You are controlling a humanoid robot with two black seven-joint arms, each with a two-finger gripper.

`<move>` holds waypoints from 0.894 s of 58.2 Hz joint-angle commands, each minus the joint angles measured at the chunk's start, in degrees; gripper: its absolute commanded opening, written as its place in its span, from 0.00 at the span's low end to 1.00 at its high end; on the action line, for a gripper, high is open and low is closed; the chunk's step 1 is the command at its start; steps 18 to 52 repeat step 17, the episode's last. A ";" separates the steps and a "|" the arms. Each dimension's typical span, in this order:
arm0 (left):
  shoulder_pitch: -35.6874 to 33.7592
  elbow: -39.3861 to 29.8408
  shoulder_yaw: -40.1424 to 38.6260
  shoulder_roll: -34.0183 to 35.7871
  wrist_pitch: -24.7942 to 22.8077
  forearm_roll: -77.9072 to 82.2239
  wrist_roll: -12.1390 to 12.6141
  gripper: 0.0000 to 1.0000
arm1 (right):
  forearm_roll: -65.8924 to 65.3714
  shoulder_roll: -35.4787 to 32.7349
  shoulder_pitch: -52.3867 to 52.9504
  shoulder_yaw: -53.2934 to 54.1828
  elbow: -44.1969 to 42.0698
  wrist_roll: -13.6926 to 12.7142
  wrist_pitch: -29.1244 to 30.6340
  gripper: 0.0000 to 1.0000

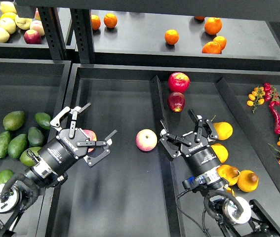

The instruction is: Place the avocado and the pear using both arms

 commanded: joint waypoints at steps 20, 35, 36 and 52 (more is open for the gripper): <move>0.00 -0.22 0.11 0.00 -0.04 0.01 0.00 1.00 | 0.00 0.00 -0.65 0.00 0.70 0.00 0.18 0.99; 0.00 -0.22 0.11 0.00 -0.04 0.01 0.00 1.00 | 0.00 0.00 -0.65 0.00 0.70 0.00 0.18 0.99; 0.00 -0.22 0.11 0.00 -0.04 0.01 0.00 1.00 | 0.00 0.00 -0.65 0.00 0.70 0.00 0.18 0.99; 0.00 -0.22 0.11 0.00 -0.04 0.01 0.00 1.00 | 0.00 0.00 -0.65 0.00 0.70 0.00 0.18 0.99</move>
